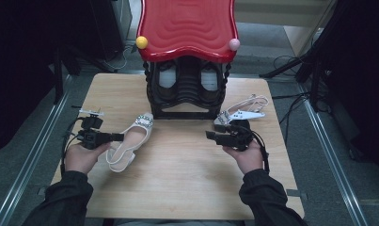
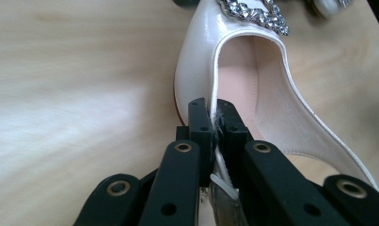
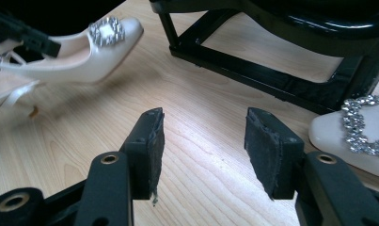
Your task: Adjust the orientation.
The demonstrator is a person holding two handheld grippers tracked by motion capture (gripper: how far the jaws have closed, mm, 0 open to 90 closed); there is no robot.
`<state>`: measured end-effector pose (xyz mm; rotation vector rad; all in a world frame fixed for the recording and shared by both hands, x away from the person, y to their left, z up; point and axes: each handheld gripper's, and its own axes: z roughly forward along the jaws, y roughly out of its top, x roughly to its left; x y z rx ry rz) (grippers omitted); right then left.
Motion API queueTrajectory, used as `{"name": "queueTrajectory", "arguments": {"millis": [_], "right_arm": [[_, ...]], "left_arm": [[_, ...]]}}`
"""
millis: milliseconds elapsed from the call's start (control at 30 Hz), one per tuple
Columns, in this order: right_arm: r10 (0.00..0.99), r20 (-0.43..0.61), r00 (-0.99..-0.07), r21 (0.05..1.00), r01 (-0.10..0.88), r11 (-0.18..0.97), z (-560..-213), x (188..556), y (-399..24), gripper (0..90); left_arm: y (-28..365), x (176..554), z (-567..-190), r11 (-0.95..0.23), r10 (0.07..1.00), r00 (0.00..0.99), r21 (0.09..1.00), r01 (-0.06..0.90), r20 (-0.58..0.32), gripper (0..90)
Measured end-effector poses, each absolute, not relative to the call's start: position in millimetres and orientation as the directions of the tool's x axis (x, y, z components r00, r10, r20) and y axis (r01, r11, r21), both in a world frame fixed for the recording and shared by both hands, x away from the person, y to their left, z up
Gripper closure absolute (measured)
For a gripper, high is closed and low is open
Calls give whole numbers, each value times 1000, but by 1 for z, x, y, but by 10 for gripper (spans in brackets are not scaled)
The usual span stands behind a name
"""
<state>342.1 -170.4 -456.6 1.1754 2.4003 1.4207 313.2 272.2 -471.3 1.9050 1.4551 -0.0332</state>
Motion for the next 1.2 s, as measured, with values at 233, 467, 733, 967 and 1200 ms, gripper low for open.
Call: {"name": "queueTrajectory", "arguments": {"millis": [233, 467, 733, 967, 1200], "right_arm": [[656, 262, -708, 780, 555, 287, -459, 340, -163, 496], [654, 240, -717, 776, 547, 314, -461, 335, -160, 492], [663, 242, -709, 773, 553, 310, -464, 322, -165, 493], [679, 242, -693, 761, 569, 310, -471, 314, -168, 487], [671, 219, -708, 759, 556, 339, -477, 308, -165, 489]], "left_arm": [[235, 312, -478, -163, 787, 424, 512, 843, -449, 883], [206, 317, -483, -224, 738, 488, 512, 829, -466, 881], [175, 322, -487, -292, 685, 547, 507, 811, -481, 882], [151, 331, -494, -305, 657, 552, 488, 817, -513, 880], [135, 342, -508, -311, 668, 550, 484, 818, -501, 873]]}}
